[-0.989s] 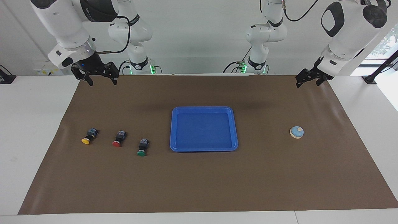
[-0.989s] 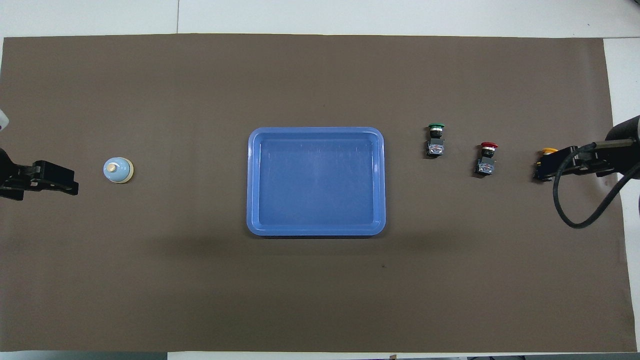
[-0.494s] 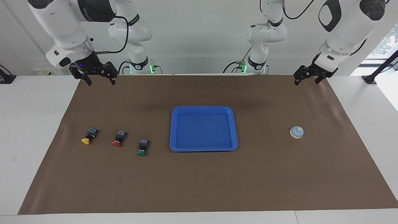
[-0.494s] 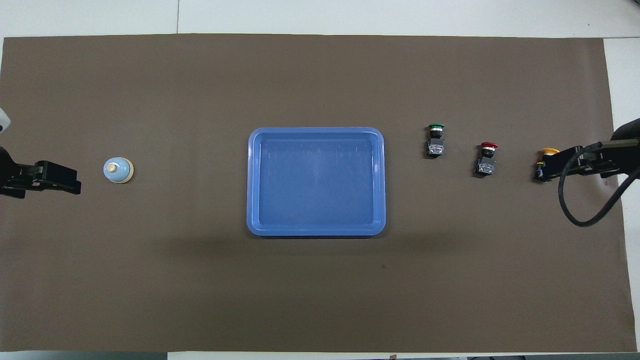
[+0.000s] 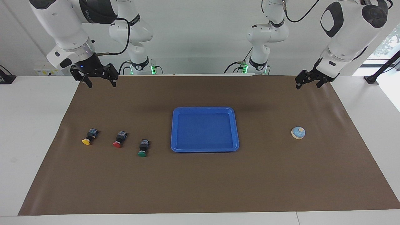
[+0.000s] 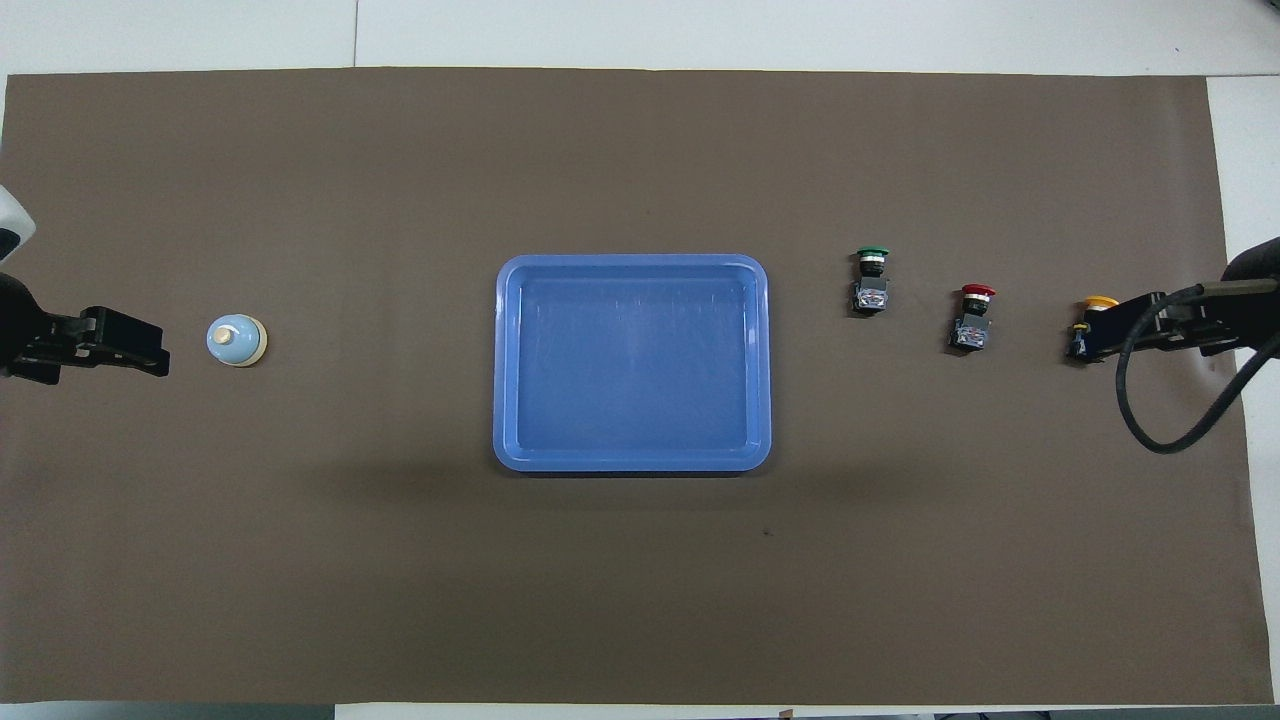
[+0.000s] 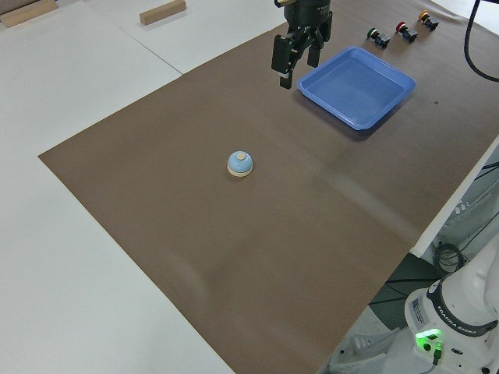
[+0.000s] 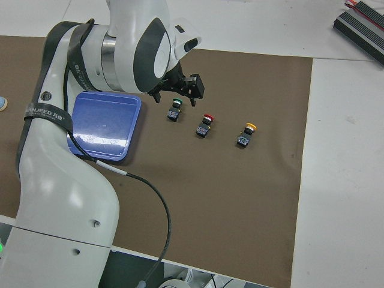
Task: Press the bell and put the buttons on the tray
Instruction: 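Reach the right gripper to the green-capped button and grasp it, then carry the green button with the right gripper into the blue tray, then release the green button and withdraw the right gripper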
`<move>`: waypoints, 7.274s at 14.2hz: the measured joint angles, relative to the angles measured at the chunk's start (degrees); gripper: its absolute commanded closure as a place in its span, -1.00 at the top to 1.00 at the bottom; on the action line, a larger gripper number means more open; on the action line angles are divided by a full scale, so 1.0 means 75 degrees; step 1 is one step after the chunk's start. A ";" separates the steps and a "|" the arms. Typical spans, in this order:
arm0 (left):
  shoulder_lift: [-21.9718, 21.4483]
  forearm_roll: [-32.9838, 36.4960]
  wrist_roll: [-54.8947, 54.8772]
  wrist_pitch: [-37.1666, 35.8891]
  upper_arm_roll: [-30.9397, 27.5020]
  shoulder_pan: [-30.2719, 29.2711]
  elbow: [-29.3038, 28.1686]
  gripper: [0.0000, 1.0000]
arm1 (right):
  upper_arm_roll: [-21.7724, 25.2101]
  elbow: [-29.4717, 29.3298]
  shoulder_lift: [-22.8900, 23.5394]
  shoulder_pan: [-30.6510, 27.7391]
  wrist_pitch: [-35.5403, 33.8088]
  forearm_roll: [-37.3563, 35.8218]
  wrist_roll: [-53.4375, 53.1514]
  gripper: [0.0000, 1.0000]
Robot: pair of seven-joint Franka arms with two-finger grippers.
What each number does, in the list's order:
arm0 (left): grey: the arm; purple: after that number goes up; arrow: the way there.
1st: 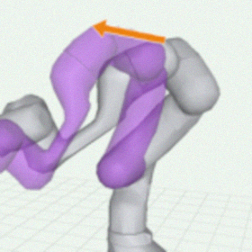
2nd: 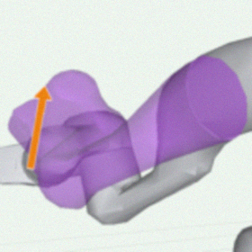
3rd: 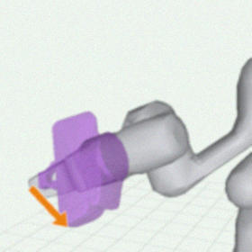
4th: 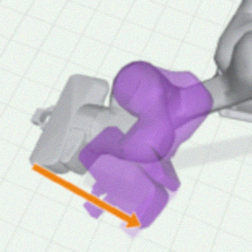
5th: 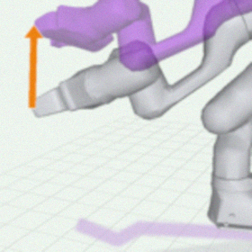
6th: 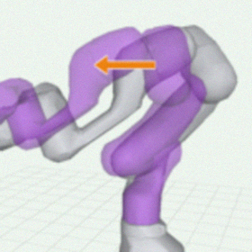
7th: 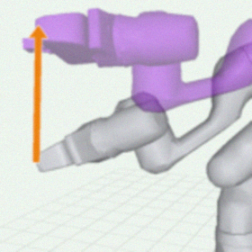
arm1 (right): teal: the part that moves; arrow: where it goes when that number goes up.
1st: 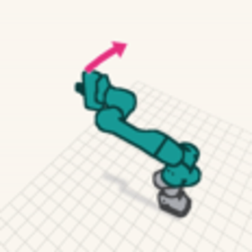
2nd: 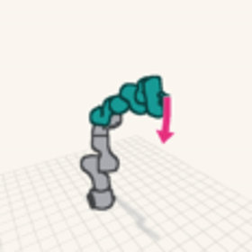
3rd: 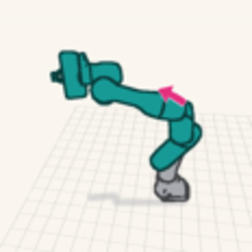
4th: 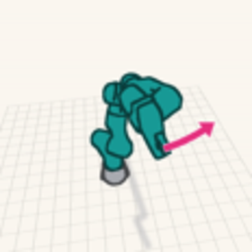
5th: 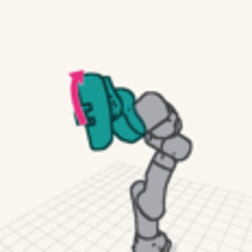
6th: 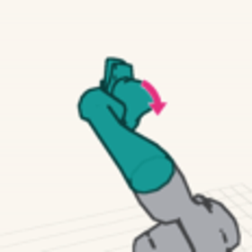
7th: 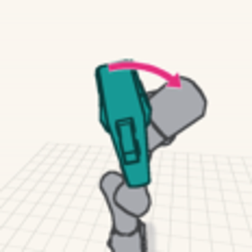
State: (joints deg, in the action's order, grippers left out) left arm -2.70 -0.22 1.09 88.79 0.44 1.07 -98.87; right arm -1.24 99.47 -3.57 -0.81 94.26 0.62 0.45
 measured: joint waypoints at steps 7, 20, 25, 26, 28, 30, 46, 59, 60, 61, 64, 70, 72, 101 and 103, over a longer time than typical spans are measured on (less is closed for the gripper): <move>-0.0034 0.0000 0.0000 0.0000 -0.0038 0.0000 0.0107 1.00 | -0.0052 0.0805 0.1207 0.0601 0.2329 0.0000 -0.1276 1.00; -0.0042 0.0000 0.0000 0.0000 -0.0055 -0.0001 0.0122 1.00 | -0.0011 0.0439 0.3950 0.1119 0.5042 -0.0001 -0.2166 0.99; -0.0042 0.0000 0.0000 0.0000 -0.0055 -0.0001 0.0122 1.00 | -0.0042 0.0460 0.3974 0.1167 0.5054 -0.0006 -0.2168 0.18; -0.0042 0.0000 0.0000 0.0000 -0.0055 -0.0001 0.0122 1.00 | -0.0041 0.0468 0.3980 0.1167 0.5054 -0.0011 -0.2168 -0.31; -0.0043 0.0000 0.0000 0.0000 -0.0055 -0.0001 0.0122 1.00 | -0.0041 0.0497 0.3987 0.1167 0.5054 -0.0019 -0.2168 -1.00; -0.0043 0.0000 0.0000 0.0000 -0.0056 -0.0001 0.0122 1.00 | -0.0042 0.0518 0.3987 0.1167 0.5054 -0.0027 -0.2168 -1.00; -0.0045 0.0000 0.0001 0.0000 -0.0063 -0.0002 0.0123 1.00 | -0.0201 -0.1779 0.3904 0.3294 0.1899 -0.0020 -0.3427 -1.00; -0.0045 0.0000 0.0001 0.0000 -0.0064 -0.0002 0.0123 1.00 | -0.0135 -0.0121 0.4169 0.3622 0.4046 -0.0019 -0.4557 -1.00; -0.0045 0.0000 0.0001 0.0000 -0.0064 -0.0002 0.0123 1.00 | -0.0132 -0.0114 0.4163 0.3606 0.4089 -0.0019 -0.4831 -1.00; -0.0045 0.0000 0.0001 0.0000 -0.0064 -0.0002 0.0123 1.00 | -0.0133 -0.0100 0.4153 0.3599 0.4124 -0.0019 -0.5041 -1.00; -0.0045 0.0000 0.0001 0.0000 -0.0064 -0.0002 0.0123 1.00 | -0.0136 0.0060 0.4139 0.3599 0.4349 -0.0019 -0.5366 -1.00; -0.0045 0.0000 0.0001 0.0000 -0.0064 -0.0002 0.0123 1.00 | -0.0140 0.0155 0.4077 0.3599 0.4389 -0.0017 -0.5830 1.00; -0.0045 0.0000 0.0001 0.0000 -0.0064 -0.0002 0.0123 1.00 | -0.0132 0.0073 0.4030 0.3592 0.4218 -0.0018 -0.5968 1.00; -0.0046 0.0000 0.0000 0.0000 -0.0064 -0.0002 0.0124 1.00 | -0.0040 0.2301 0.2945 -0.0192 0.5564 -0.0122 -0.2236 -1.00; -0.0046 0.0000 0.0000 0.0000 -0.0064 -0.0002 0.0124 1.00 | -0.0041 0.2283 0.2921 -0.0157 0.5388 -0.0132 -0.2172 -1.00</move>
State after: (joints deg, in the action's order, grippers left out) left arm -3.05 -0.22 1.10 88.79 -0.05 1.06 -97.94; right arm -1.55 116.59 18.34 -1.99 134.66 -0.38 -15.84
